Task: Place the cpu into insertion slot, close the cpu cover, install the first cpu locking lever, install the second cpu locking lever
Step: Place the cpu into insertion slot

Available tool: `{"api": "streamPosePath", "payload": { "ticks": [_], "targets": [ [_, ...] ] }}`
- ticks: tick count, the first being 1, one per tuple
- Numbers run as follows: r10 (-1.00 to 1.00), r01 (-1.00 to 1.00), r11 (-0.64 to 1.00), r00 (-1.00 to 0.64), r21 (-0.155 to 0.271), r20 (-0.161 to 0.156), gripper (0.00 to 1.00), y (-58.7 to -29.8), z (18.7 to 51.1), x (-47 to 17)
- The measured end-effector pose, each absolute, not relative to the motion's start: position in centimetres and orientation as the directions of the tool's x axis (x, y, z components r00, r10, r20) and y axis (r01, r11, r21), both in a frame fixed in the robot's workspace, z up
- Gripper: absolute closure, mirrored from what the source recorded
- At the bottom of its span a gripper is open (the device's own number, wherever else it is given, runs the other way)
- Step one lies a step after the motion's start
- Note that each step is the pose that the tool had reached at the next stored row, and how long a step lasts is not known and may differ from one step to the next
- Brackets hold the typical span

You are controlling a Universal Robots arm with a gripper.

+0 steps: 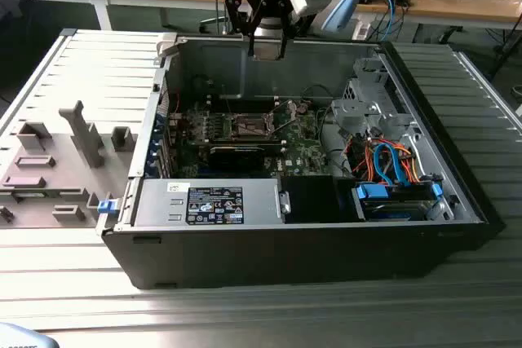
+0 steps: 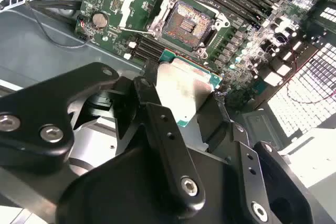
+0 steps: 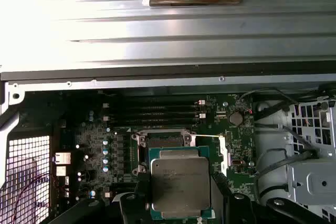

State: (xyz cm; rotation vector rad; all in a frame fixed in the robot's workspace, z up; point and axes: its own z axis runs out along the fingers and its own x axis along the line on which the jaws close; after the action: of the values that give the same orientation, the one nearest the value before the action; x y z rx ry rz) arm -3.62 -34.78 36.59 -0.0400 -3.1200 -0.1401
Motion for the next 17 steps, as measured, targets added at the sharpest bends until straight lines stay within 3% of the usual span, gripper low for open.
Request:
{"api": "streamPosePath", "payload": {
  "ticks": [17],
  "targets": [
    [0.025, 0.026, 0.996, -1.000, 0.089, 0.019, 0.45, -34.78, 36.29, -3.94]
  ]
}}
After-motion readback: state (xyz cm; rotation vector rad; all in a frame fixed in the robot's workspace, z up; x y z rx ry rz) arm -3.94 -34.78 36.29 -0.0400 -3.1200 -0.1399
